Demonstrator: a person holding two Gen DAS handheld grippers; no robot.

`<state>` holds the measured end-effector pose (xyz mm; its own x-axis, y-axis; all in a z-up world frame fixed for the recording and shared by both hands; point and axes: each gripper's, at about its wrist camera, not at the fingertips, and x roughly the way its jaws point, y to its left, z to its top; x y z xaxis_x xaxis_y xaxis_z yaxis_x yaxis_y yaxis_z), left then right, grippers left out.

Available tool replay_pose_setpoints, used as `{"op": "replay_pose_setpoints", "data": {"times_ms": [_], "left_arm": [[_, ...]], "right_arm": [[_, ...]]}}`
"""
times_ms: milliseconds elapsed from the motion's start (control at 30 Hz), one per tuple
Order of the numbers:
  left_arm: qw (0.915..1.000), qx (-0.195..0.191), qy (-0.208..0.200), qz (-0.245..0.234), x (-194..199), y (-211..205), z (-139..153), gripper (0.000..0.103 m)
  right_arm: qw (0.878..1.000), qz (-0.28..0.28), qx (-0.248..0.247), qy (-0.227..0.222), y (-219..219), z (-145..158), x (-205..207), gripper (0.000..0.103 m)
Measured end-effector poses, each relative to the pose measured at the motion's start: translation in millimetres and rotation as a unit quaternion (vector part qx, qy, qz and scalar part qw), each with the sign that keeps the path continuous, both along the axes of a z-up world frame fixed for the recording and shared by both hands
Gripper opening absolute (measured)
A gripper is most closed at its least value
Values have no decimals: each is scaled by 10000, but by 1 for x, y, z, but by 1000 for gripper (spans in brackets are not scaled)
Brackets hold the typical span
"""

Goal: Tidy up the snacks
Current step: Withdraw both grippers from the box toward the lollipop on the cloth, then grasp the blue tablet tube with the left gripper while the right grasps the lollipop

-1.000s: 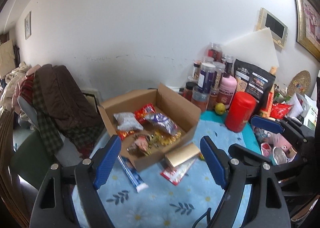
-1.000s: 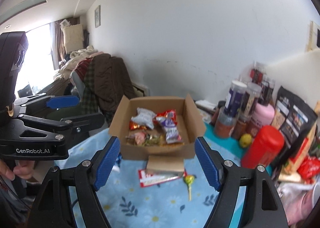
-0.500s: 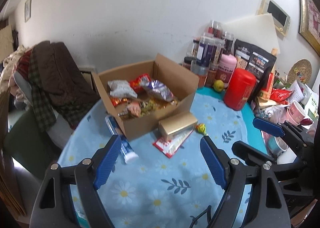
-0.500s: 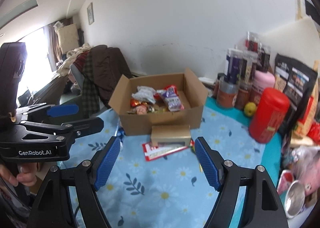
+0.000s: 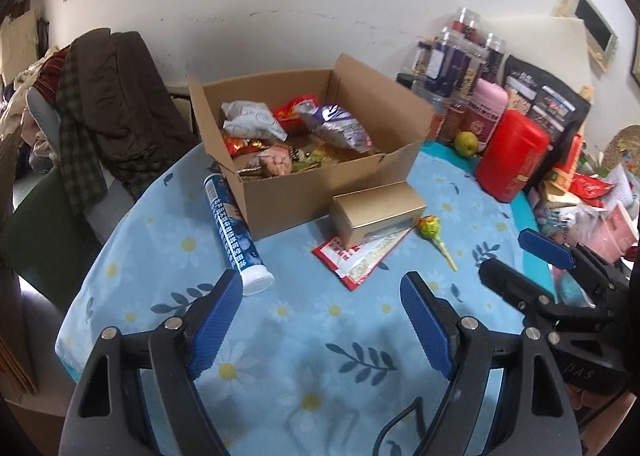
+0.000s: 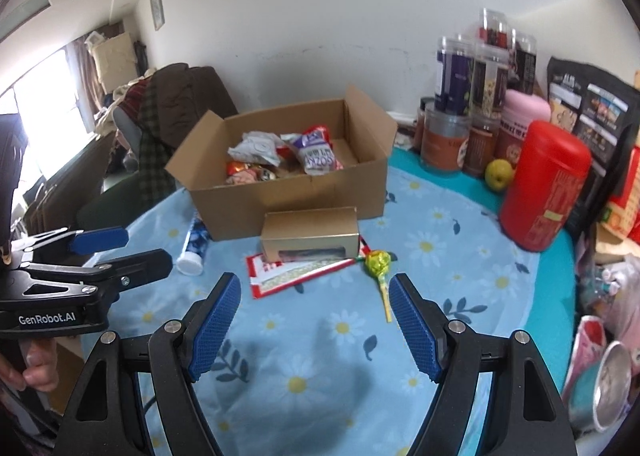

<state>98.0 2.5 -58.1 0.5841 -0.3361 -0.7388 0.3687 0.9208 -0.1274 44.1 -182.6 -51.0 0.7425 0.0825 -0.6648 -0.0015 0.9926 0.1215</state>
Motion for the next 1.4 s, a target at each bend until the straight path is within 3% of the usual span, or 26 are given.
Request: {"op": "replay_pose_setpoints", "data": {"times_ms": [333, 567, 700, 933, 1067, 1167, 1400], "left_arm": [[9988, 83, 264, 411, 42, -3, -37, 82], [9967, 209, 351, 706, 62, -2, -55, 82], [9956, 316, 353, 806, 74, 0, -62, 82], [9940, 215, 677, 833, 89, 5, -80, 81], [9930, 287, 816, 807, 90, 5, -90, 48], [9929, 212, 855, 794, 90, 13, -90, 42], [9919, 76, 1037, 725, 75, 21, -89, 40]], "right_arm": [[9988, -79, 36, 491, -25, -43, 47, 75], [9956, -244, 73, 905, -38, -73, 79, 60], [9939, -379, -19, 1031, -43, -83, 93, 58], [9925, -307, -66, 1185, -42, -92, 109, 37], [9921, -302, -101, 1215, -42, -93, 108, 28], [9919, -304, -58, 1229, -42, -92, 107, 27], [9920, -126, -2, 1256, -26, -88, 94, 26]]}}
